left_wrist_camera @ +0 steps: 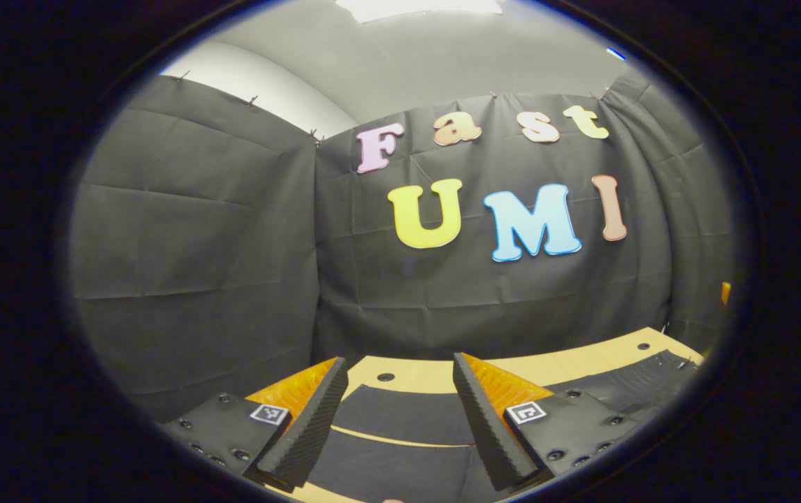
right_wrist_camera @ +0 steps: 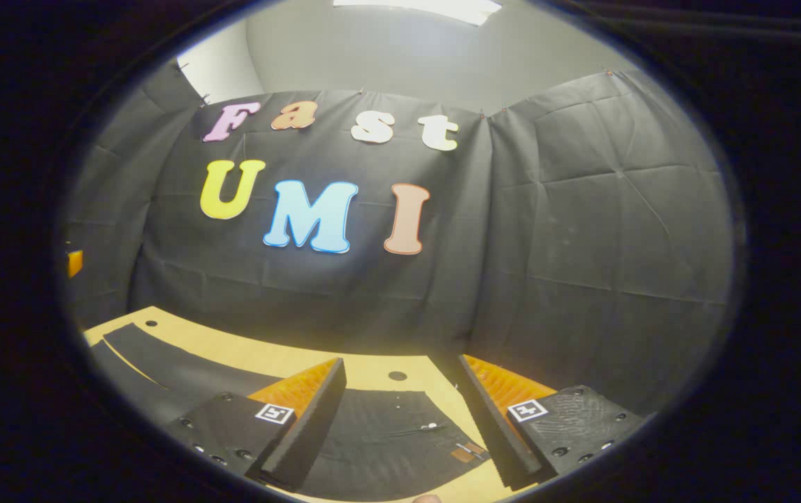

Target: Grasp the waist and the cuffs of the jeans and fold them to make the two legs overlap; first hold the waist and fold one-third of the jeans toward the cuffs, then hold the cuffs and fold the remaining one-third in the same direction to finish folding.

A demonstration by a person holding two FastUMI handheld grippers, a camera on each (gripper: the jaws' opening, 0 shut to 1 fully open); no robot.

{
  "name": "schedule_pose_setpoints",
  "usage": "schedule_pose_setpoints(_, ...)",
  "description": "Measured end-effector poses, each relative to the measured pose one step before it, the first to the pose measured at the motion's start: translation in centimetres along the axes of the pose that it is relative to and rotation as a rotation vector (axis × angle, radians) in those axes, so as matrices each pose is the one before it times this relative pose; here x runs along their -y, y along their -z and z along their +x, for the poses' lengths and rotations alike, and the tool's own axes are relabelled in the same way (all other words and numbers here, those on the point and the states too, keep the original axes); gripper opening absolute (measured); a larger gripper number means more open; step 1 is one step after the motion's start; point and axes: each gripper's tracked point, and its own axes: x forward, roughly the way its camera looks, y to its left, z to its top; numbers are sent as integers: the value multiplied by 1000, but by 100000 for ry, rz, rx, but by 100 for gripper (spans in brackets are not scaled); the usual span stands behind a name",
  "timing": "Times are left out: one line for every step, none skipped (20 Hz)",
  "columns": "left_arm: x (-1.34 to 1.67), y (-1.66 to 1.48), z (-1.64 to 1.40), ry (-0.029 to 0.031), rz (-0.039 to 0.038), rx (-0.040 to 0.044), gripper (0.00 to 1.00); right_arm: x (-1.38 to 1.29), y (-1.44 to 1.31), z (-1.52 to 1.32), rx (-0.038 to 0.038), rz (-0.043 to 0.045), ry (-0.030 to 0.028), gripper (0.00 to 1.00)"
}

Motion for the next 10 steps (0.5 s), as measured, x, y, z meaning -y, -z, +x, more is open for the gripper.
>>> schedule_pose_setpoints(-90,274,-54,176,-1090,-882,94,-388,427,-69,-1190,1153,-1792,94)
schedule_pose_setpoints(-223,227,206,-274,-1301,-817,94,-242,598,-57,-1894,1015,-1893,94)
schedule_pose_setpoints(-416,391,137,-682,-1859,-1408,94,-250,527,-2,-1812,729,-1383,94)
schedule_pose_setpoints(-487,366,54,-1346,-1845,-1127,97,241,466,-16,-1071,-347,317,94)
schedule_pose_setpoints(-622,243,243,-1130,-1987,-873,97,549,239,141,-837,-1571,1698,94)
schedule_pose_setpoints(-579,293,68,-1290,-1914,-947,96,574,672,80,-1223,-1981,2110,94)
schedule_pose_setpoints(-642,498,260,-1436,-2271,-1402,94,543,429,346,-1252,-1777,1882,95)
schedule_pose_setpoints(-671,758,125,-1168,-2921,-2378,97,541,588,247,-2041,-1009,1804,94)
schedule_pose_setpoints(-556,975,142,-418,-4633,-3411,97,549,632,301,-2791,108,1857,94)
schedule_pose_setpoints(-572,614,185,-329,-4973,-2660,97,459,693,251,-2798,1288,1218,95)
